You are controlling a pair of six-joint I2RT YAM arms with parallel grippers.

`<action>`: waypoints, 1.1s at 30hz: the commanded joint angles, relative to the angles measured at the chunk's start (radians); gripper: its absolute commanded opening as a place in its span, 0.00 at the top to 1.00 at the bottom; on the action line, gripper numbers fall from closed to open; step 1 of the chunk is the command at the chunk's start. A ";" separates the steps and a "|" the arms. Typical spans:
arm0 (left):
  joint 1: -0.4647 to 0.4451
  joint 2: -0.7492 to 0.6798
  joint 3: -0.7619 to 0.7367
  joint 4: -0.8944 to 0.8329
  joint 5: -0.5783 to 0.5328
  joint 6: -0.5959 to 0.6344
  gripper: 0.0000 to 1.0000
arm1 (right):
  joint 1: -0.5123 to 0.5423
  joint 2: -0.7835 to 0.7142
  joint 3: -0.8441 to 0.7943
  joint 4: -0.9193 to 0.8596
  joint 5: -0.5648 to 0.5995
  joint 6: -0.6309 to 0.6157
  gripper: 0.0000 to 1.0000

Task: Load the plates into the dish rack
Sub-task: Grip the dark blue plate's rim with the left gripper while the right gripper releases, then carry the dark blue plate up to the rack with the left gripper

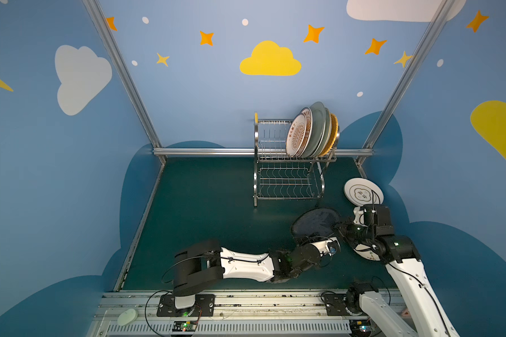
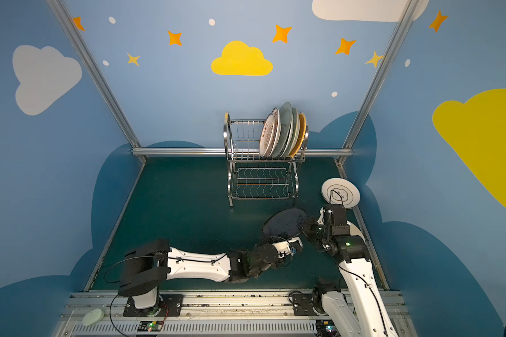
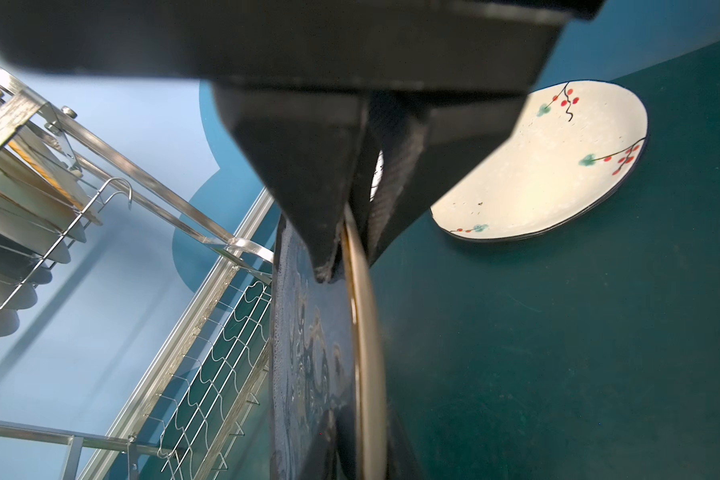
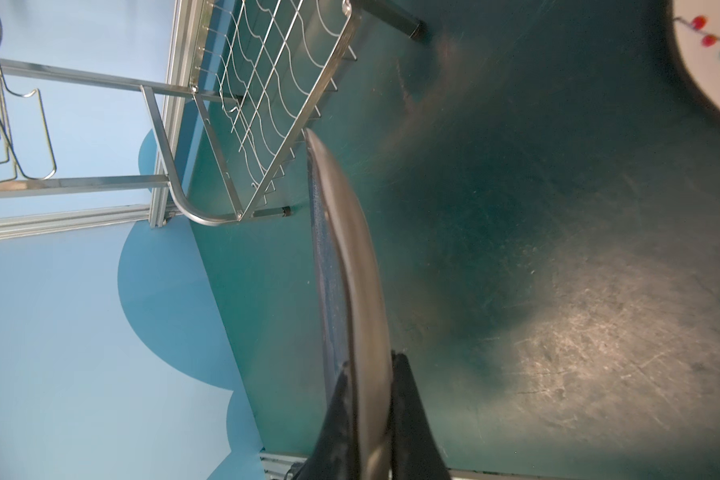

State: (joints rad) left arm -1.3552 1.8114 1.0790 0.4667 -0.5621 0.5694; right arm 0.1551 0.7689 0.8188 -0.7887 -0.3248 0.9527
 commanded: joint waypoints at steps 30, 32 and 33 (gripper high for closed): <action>0.034 -0.762 -0.105 -0.613 -0.137 -0.669 0.96 | 0.046 -0.095 -0.247 0.747 -0.204 -0.371 0.09; 0.049 -0.794 -0.050 -0.675 -0.137 -0.705 0.96 | 0.065 -0.134 -0.311 0.827 -0.199 -0.377 0.09; 0.058 -0.803 -0.009 -0.709 -0.135 -0.725 0.96 | 0.079 -0.152 -0.334 0.865 -0.193 -0.380 0.08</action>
State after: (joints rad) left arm -1.3159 1.0595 0.9592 -0.1856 -0.6395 -0.0444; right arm 0.2085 0.6621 0.5339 -0.1089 -0.5060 0.6113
